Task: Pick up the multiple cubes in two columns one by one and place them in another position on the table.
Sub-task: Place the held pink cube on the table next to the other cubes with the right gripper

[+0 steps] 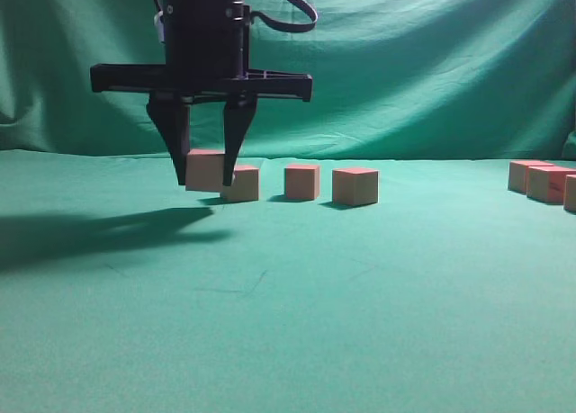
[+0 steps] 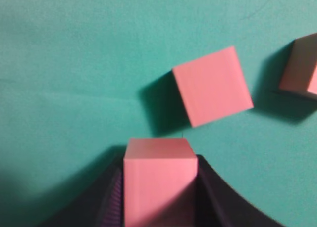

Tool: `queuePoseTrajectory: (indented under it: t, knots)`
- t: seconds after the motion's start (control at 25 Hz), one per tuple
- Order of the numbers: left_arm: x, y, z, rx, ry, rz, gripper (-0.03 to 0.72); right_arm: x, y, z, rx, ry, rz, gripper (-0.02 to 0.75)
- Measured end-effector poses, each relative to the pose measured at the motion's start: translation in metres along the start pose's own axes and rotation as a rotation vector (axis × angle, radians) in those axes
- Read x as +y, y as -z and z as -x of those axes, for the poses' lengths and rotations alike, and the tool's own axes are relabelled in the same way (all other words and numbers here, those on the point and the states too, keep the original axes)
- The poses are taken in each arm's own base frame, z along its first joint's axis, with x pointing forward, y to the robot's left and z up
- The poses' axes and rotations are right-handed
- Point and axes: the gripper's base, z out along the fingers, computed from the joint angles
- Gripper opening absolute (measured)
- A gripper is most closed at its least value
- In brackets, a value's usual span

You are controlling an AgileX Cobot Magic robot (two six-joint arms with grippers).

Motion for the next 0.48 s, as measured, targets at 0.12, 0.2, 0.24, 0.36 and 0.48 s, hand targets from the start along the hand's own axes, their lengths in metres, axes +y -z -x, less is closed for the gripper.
queuePoseTrajectory:
  t: [0.12, 0.2, 0.24, 0.36, 0.48]
  knots:
    - [0.0, 0.0, 0.0, 0.0, 0.0, 0.0, 0.0, -0.0004, -0.0054, -0.0017, 0.016, 0.002, -0.014, 0.259]
    - [0.0, 0.0, 0.0, 0.0, 0.0, 0.0, 0.0, -0.0006, -0.0073, -0.0023, 0.021, 0.002, -0.02, 0.259]
    - [0.0, 0.0, 0.0, 0.0, 0.0, 0.0, 0.0, -0.0007, -0.0073, -0.0025, 0.023, 0.002, -0.021, 0.259]
    - [0.0, 0.0, 0.0, 0.0, 0.0, 0.0, 0.0, -0.0007, -0.0073, -0.0024, 0.023, 0.002, -0.021, 0.259]
    - [0.0, 0.0, 0.0, 0.0, 0.0, 0.0, 0.0, -0.0007, -0.0073, -0.0024, 0.023, 0.002, -0.021, 0.259]
